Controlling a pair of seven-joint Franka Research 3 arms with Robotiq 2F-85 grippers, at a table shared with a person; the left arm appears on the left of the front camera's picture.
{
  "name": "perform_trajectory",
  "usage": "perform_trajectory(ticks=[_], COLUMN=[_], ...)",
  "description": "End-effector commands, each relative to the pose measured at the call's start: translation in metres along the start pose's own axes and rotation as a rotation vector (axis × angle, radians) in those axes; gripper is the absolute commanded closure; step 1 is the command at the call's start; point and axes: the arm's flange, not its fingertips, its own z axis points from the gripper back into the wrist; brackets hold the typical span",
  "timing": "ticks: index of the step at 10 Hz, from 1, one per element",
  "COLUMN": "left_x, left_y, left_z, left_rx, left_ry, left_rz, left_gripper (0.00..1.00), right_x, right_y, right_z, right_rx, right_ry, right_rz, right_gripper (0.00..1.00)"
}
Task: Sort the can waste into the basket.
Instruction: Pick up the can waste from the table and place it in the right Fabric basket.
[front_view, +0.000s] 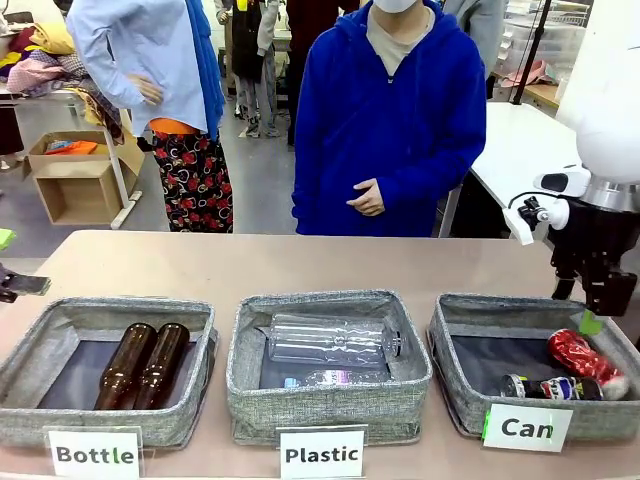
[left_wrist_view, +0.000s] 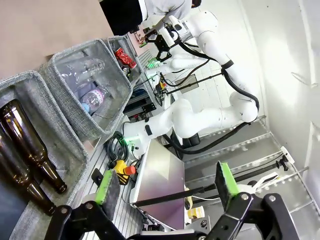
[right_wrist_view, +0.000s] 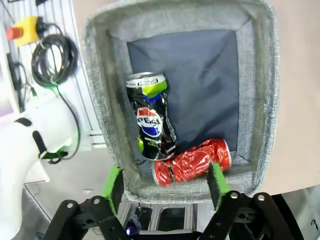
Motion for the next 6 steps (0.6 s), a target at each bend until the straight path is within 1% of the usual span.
perform_trajectory(ticks=[1,4,5,6], left_x=[0.0004,0.0004,0.0004,0.0004], left_y=[-0.0040,-0.0040,-0.0040,-0.0040], left_z=[0.0019,0.0019,0.0019,0.0019], left_rx=[-0.010,-0.010,-0.010,-0.010], left_ry=[-0.002,-0.002,-0.002,-0.002], left_rz=[0.002,0.002,0.002,0.002], left_gripper=[0.00,0.00,0.00,0.00], right_x=[0.0014,0.0008,-0.0004,-0.0039], right_y=[-0.0062,-0.0059,-0.0071,-0.0100], right_z=[0.0029,0.0058,0.0088,0.0126], right_rx=[0.011,0.059,0.157,0.385], right_ry=[-0.038,-0.142,-0.252,-0.457], right_rz=[0.008,-0.056,-0.105,-0.206], right_gripper=[0.00,0.00,0.00,0.00])
